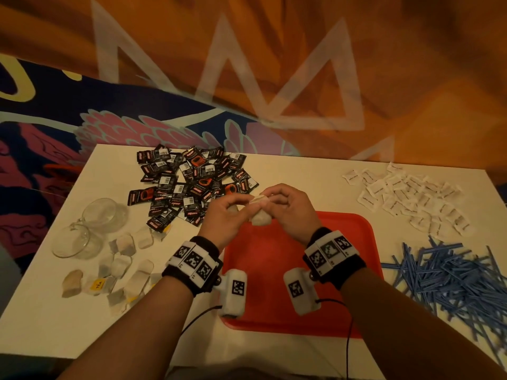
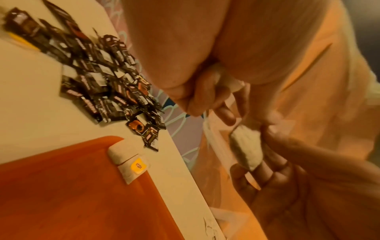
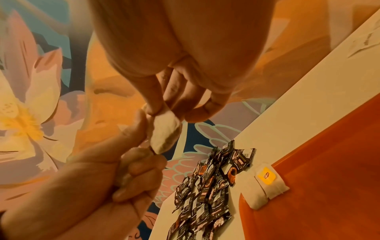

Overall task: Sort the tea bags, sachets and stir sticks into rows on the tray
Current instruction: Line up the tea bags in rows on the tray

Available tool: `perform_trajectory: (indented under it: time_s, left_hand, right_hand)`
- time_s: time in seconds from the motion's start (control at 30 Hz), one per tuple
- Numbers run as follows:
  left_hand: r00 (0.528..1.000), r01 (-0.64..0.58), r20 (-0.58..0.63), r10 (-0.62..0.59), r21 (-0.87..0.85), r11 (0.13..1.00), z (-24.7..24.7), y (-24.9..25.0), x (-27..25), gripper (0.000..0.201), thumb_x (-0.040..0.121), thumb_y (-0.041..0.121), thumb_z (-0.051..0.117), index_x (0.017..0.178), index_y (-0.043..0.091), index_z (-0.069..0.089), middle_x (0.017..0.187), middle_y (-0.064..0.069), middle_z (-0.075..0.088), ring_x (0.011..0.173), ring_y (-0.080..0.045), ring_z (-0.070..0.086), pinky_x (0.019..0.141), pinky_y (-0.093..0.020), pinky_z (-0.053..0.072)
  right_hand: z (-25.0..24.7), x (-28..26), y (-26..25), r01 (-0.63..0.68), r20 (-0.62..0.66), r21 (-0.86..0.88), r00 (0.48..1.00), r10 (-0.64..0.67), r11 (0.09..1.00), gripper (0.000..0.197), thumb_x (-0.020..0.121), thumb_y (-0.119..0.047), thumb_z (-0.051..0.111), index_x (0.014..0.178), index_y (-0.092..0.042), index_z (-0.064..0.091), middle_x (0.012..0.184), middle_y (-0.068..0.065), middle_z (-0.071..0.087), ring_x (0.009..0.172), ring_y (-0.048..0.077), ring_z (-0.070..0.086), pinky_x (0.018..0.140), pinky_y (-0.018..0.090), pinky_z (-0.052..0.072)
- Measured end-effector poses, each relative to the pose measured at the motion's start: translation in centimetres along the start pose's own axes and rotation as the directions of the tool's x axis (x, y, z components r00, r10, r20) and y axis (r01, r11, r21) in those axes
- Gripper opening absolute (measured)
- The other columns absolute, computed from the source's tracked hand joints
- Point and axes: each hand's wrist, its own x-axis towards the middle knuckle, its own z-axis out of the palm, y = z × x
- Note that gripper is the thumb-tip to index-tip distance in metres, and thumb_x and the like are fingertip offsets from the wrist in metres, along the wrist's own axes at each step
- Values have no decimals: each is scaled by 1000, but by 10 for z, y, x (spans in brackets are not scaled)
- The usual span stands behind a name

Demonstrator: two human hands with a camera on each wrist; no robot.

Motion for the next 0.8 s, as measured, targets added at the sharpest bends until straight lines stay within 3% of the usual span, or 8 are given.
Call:
perform_trajectory:
  time_s: [0.1,0.27,0.37,0.43,0.5,0.57,0.67,0.8]
  left_hand:
    - [997,1,-78,-6,-66,998,1,-1,5,6,89,5,70,91,10,73,61,16,64,50,5,52,52,-9,40]
    - [992,71,-90,-86,-159,985,-2,-7,9,6,91,1,65,96,1,69,55,15,61,41,4,49,44,-7,36]
    - [981,153,-96,-167,-137,979,-7,-19,10,4,92,4,65,93,4,69,54,17,60,42,4,48,45,-7,36]
    - [959,232,-145,-243,-84,969,-13,-32,12,5,92,10,67,91,11,72,65,16,64,47,3,49,50,-12,38]
    - [920,315,-225,-321,-65,947,-23,-47,13,6,91,16,69,89,18,74,84,5,70,57,-2,49,57,-20,39]
    - [887,373,-267,-376,-66,926,-34,-58,11,8,91,18,68,87,22,74,89,2,71,60,-7,48,57,-23,39]
    - [876,404,-259,-408,-72,912,-48,-66,5,7,93,20,67,90,20,74,87,0,71,52,-6,46,50,-21,36]
    - [875,421,-241,-421,-52,906,-64,-75,-1,10,94,22,66,96,15,74,86,0,70,47,-5,42,47,-22,34]
  right_hand:
    - [2,0,8,-50,12,-22,999,50,999,18,85,-7,72,94,-22,66,85,5,72,77,16,69,71,28,55]
    - [11,-4,27,-92,-7,-79,996,91,993,12,84,-9,74,93,-1,72,79,5,70,67,9,66,66,16,50]
    - [19,-1,42,-149,-54,-133,988,143,980,14,83,-14,76,94,-5,73,80,-1,69,68,5,64,66,12,48]
    - [24,3,56,-215,-65,-249,977,205,944,19,84,-20,76,99,-9,74,86,-6,66,74,1,60,65,7,43]
    - [29,6,74,-313,-64,-328,949,309,891,23,85,-25,74,104,-13,74,93,-7,65,84,4,60,65,7,40]
    - [34,8,89,-406,-69,-377,909,411,833,24,86,-27,72,108,-16,73,101,-4,67,93,8,59,71,11,42]
    - [41,14,106,-540,-98,-370,832,546,756,22,88,-27,69,108,-19,72,107,-2,66,92,10,55,78,22,44]
    - [55,29,116,-607,-143,-400,781,608,686,23,88,-29,68,109,-20,73,114,0,68,105,20,61,94,34,50]
